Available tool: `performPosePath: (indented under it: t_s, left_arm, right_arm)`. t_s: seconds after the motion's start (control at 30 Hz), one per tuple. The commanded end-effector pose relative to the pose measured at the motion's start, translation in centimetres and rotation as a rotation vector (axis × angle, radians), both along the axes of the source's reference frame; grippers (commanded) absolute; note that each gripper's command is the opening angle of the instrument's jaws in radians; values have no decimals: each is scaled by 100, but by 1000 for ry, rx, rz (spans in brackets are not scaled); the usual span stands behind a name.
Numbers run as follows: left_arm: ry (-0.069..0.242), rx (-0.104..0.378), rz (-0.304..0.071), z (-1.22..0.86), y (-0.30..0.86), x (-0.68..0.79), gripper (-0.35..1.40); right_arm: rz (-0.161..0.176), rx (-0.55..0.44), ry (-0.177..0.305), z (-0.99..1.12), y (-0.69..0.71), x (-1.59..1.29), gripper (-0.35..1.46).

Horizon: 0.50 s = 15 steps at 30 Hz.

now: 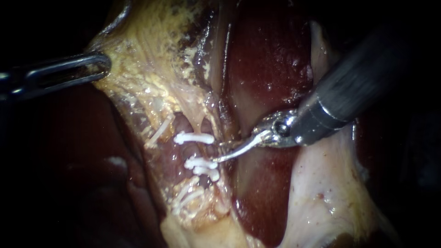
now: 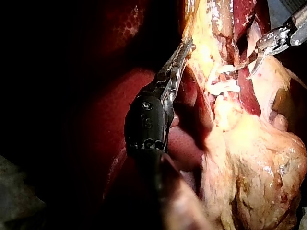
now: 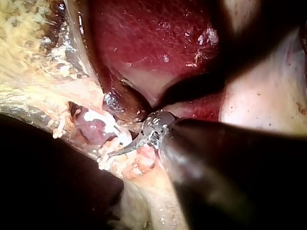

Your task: Go to the cutting position right tube

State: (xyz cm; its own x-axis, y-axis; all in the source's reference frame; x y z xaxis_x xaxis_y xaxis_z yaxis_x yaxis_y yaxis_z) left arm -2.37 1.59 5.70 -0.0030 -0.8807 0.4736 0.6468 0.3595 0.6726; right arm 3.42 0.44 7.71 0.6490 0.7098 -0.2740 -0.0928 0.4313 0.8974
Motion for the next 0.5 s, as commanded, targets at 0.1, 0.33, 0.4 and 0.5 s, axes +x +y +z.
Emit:
performPosePath:
  t_s: [0.1,0.33,0.4,0.5]
  left_arm:
    - [0,0,0,0,0,0,-35]
    - [0,0,0,0,0,0,-35]
    - [0,0,0,0,0,0,-35]
    - [0,0,0,0,0,0,-35]
  right_arm:
    - [2,3,-4,5,0,1,128]
    - [6,3,-4,13,1,10,128]
    - [5,4,-1,15,0,13,128]
    - [7,11,9,18,-2,17,128]
